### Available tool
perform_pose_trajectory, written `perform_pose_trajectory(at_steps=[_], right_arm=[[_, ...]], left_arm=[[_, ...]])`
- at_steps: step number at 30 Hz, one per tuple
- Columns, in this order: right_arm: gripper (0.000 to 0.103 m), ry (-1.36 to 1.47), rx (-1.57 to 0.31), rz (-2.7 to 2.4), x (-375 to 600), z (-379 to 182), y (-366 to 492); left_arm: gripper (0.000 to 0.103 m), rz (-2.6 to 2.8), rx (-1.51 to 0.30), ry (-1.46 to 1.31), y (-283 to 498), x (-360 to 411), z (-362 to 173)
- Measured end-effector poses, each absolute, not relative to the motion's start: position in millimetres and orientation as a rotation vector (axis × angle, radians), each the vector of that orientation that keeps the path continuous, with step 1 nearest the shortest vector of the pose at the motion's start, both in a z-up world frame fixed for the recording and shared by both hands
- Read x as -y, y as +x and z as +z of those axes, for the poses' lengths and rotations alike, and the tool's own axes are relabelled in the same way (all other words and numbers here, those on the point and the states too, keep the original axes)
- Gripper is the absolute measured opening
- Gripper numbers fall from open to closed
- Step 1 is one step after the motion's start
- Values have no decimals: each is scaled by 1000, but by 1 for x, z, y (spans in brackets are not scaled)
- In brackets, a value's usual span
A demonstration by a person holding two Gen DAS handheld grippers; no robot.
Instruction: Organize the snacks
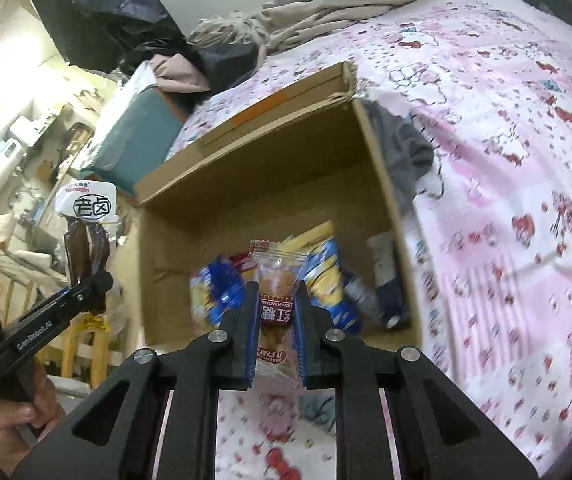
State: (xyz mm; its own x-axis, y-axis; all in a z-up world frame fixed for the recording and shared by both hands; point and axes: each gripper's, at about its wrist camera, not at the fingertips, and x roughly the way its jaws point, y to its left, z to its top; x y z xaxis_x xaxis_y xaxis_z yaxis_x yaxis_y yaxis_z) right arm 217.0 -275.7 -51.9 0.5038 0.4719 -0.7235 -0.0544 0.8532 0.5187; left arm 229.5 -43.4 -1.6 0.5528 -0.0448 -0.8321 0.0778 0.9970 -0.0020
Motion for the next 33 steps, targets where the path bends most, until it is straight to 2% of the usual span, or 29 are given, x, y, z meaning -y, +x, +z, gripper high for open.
perform_pose_trajectory(at_steps=[16,18,20,21,22,23,25,30,32,33], right_arm=[[20,520,-1125,300,277,-89,236],[20,526,-1114,308,276,-86,237],[22,531,-1108,315,275,-85,236],[24,533,-1104,317,275,-83,236],[32,541,-1094,321,275,-81,235],[46,548,-1084,323,276,-79,235],[63,576,-1047,335,280,-73,232],[68,535,-971,324,283,-50,217],[86,524,-948,312,284,-44,209],[87,527,-925,308,285,-38,201]], left_arm=[[18,-54,-1033,47,257,51,-46],[27,-46,-1047,48,258,52,-46],[55,-43,-1045,41,256,51,-43],[69,-44,-1032,34,254,50,-40],[75,-40,-1022,33,252,50,-37],[81,-35,-1008,32,249,49,-32],[81,-43,-990,30,243,48,-25],[81,-56,-931,9,220,41,-2],[81,-54,-883,11,207,37,10],[81,-45,-861,16,199,35,15]])
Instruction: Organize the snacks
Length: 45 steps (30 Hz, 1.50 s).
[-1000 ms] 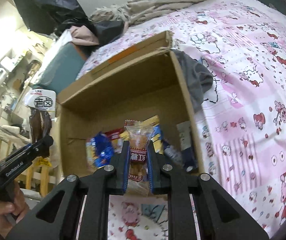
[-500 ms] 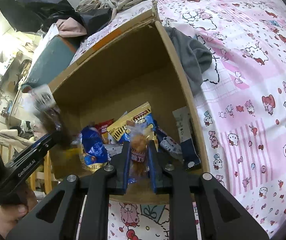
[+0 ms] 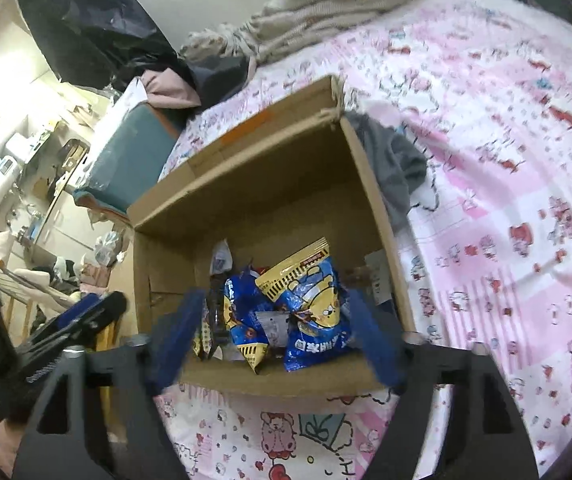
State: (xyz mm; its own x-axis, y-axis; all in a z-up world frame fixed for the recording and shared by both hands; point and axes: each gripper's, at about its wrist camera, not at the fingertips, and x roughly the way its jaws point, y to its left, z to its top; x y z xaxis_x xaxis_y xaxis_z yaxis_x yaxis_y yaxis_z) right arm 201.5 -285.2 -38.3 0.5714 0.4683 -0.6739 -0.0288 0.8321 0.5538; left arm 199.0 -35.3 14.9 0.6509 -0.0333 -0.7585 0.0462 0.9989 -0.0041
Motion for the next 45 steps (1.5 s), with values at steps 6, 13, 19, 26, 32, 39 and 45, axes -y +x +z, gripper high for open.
perform_pose_trajectory(at_steps=[6,13,19,26,32,39,45], right_arm=[[93,452,-888,292,275,-21,172],[99,354,-855,258,262,-14,130],[100,297,-789,231,256,-6,99],[101,223,-746,208,241,-3,79],[101,166,-722,164,230,-9,74],[101,145,-718,146,227,-10,77],[102,148,-722,148,228,-11,78]], left_arm=[[81,-23,-795,31,159,25,29],[83,27,-798,-18,121,3,25],[92,35,-801,-64,91,-8,19],[102,17,-759,-54,71,-8,13],[102,20,-755,-37,73,-5,6],[103,22,-760,-28,74,-4,2],[103,10,-760,-31,74,-3,1]])
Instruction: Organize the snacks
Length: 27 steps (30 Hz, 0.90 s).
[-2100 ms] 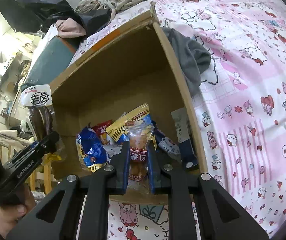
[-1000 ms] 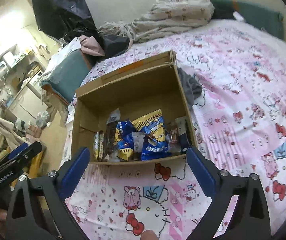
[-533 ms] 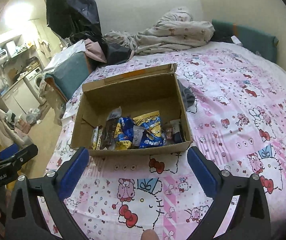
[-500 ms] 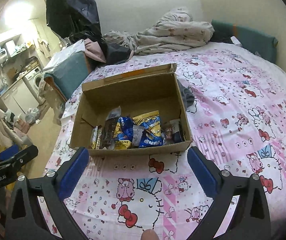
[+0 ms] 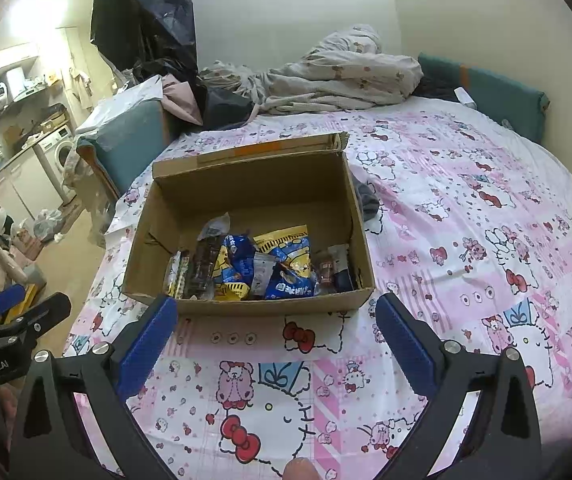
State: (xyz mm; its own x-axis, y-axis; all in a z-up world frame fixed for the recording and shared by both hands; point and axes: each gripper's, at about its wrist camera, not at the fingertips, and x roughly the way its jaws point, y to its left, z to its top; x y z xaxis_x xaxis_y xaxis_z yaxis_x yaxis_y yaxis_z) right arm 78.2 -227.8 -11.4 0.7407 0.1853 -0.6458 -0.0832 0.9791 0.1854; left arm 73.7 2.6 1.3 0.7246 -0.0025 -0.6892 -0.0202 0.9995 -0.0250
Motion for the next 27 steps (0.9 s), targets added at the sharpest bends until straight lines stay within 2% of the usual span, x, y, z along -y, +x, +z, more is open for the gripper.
perform_pose_trajectory(at_steps=[27], right_arm=[[103,140,-722,152,227,-12,78]], left_arm=[[103,18,-761,-40,74,-6,4]])
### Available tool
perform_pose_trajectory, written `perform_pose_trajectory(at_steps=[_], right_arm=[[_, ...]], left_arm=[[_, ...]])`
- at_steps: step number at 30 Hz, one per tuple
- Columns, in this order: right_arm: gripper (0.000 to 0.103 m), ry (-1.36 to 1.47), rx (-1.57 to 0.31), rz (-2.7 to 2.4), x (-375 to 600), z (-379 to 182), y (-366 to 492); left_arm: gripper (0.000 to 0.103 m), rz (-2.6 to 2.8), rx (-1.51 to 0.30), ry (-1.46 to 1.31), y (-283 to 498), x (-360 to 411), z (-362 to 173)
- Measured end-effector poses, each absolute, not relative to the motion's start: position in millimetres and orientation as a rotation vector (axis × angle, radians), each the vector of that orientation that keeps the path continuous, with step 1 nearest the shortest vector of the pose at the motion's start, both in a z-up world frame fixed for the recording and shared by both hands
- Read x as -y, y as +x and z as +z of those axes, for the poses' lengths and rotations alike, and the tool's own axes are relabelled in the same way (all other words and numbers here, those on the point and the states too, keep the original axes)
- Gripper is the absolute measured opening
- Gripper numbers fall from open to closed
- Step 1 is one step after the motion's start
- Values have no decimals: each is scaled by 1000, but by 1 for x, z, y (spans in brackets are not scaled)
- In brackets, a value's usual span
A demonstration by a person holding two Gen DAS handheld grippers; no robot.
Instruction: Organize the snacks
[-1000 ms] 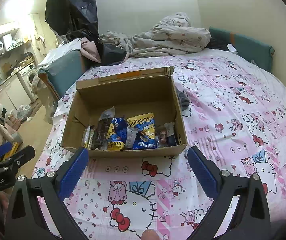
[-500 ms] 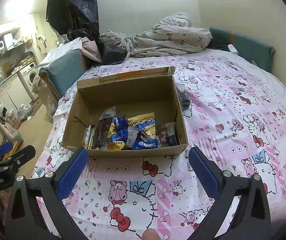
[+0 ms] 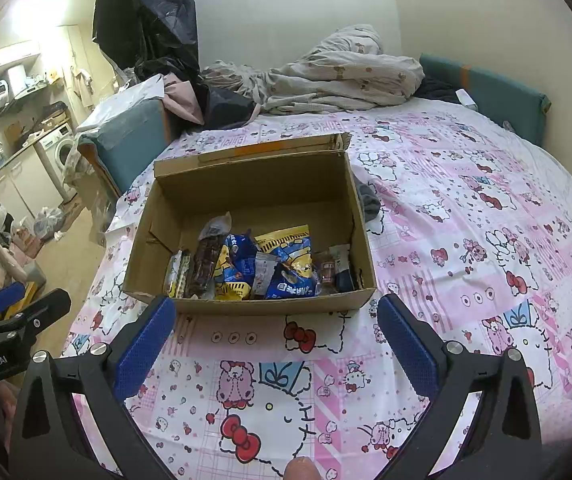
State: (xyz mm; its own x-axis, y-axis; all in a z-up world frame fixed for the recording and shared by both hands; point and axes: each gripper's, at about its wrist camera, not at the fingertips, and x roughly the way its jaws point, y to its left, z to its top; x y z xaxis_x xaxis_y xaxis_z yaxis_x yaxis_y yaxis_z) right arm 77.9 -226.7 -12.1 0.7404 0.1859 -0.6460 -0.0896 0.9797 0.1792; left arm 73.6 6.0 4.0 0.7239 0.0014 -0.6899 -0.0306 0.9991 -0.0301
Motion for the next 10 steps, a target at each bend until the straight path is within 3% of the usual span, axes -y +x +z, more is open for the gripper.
perform_pose_trajectory(at_steps=[10], right_arm=[[103,142,-719,165,224,-11,78]], left_arm=[[103,21,-770,-46,75,-7,3]])
